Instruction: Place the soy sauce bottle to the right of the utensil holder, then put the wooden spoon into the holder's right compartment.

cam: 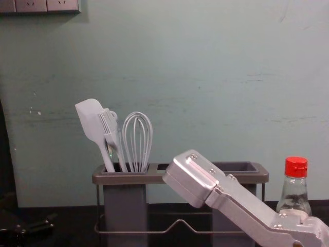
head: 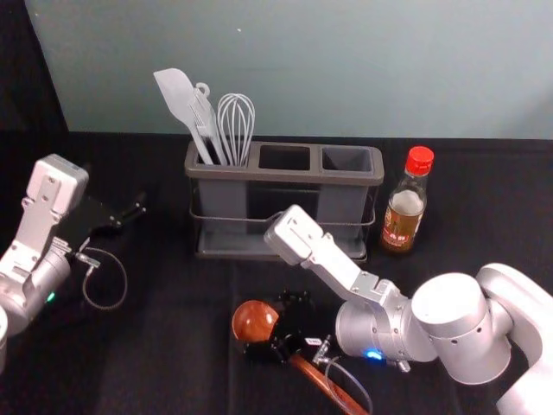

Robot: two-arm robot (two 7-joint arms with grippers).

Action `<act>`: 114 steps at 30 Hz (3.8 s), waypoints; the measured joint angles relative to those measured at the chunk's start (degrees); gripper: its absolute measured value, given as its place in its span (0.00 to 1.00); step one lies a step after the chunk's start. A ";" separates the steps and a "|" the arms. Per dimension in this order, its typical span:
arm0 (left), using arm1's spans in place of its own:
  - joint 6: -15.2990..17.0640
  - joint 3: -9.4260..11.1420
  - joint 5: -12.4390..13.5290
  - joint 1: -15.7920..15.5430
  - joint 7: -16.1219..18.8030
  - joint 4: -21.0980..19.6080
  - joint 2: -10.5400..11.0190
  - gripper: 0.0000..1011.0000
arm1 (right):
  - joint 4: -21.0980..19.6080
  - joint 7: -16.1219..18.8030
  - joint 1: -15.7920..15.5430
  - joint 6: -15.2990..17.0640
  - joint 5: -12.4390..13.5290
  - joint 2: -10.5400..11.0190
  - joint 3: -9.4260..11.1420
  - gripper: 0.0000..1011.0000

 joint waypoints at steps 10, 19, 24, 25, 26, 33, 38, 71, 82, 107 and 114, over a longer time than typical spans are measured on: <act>0.00 0.00 0.00 0.00 0.00 0.00 0.00 0.99 | -2.41 -0.75 -1.25 -3.59 -0.60 0.87 1.08 0.83; 0.00 0.00 0.00 0.00 0.00 0.00 0.00 0.99 | -6.04 -1.12 -3.55 -10.64 0.89 2.26 4.06 0.83; 0.00 0.00 0.00 0.00 0.00 0.00 0.00 0.99 | -8.16 -1.33 -5.14 -15.83 2.80 3.22 6.20 0.83; 0.00 0.00 0.00 0.00 0.00 0.00 0.00 0.99 | -8.94 -1.39 -5.72 -17.77 3.53 3.61 7.02 0.83; 0.00 0.00 0.00 0.00 0.00 0.00 0.00 0.99 | -9.33 -1.41 -5.99 -18.76 3.94 3.76 7.40 0.83; 0.00 0.00 0.00 0.00 0.00 0.00 0.00 0.99 | -12.86 -1.86 -8.16 -28.46 8.36 5.16 11.87 0.83; 0.00 0.00 0.00 0.00 0.00 0.01 0.00 0.99 | -14.59 -2.52 -8.38 -34.80 10.40 5.73 14.86 0.83; 0.00 0.00 0.00 0.00 0.00 0.00 0.00 0.99 | 11.76 -6.61 13.57 -46.93 2.87 -6.64 14.47 0.83; 0.00 0.00 0.00 0.00 0.00 0.00 0.00 0.99 | 17.65 -6.88 15.20 -48.07 0.75 -8.89 14.02 0.83; 0.00 0.00 0.00 0.00 0.00 0.00 0.00 0.99 | 10.85 -5.16 8.55 -44.79 3.97 -5.16 16.78 0.83; 0.00 0.00 0.00 0.00 0.00 0.00 0.00 0.99 | 7.02 -4.20 6.25 -41.30 6.30 -2.84 17.66 0.83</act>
